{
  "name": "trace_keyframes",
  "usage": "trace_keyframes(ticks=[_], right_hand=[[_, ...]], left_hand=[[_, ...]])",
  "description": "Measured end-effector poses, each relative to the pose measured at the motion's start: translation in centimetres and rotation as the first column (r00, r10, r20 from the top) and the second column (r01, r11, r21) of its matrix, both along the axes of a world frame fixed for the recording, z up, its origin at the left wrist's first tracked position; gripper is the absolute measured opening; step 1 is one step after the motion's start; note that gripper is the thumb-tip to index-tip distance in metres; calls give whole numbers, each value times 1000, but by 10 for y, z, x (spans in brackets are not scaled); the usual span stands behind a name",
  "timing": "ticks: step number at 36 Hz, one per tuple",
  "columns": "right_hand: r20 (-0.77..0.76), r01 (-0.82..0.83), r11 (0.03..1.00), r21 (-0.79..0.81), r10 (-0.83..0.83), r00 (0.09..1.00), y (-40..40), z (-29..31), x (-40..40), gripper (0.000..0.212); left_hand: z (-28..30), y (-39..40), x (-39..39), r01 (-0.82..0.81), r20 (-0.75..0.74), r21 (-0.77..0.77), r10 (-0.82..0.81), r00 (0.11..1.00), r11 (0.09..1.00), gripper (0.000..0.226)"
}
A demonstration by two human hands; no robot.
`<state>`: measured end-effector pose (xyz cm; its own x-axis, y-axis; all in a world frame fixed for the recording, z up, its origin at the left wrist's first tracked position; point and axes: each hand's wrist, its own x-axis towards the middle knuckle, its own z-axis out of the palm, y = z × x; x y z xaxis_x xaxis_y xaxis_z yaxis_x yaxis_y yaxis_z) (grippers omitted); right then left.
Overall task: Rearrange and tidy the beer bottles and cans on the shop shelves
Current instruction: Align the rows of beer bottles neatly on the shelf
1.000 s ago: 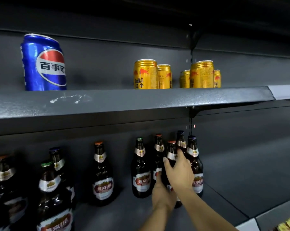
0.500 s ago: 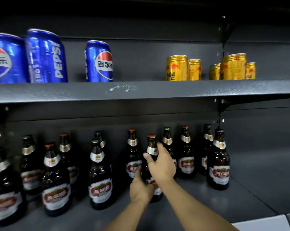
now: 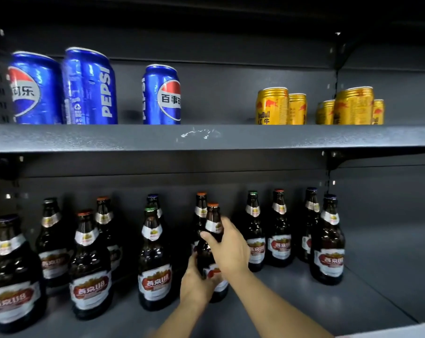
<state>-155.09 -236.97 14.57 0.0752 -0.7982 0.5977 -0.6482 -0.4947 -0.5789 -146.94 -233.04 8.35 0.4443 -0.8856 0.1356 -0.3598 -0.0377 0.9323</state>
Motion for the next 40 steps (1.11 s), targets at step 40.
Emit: trace_keyframes(ticks=[40], right_hand=[[53,277,875,397,-323,945,-55,-21,-221,71]], left_hand=[[-11,-51,-160,148,245,-40,-134,960,988,45]])
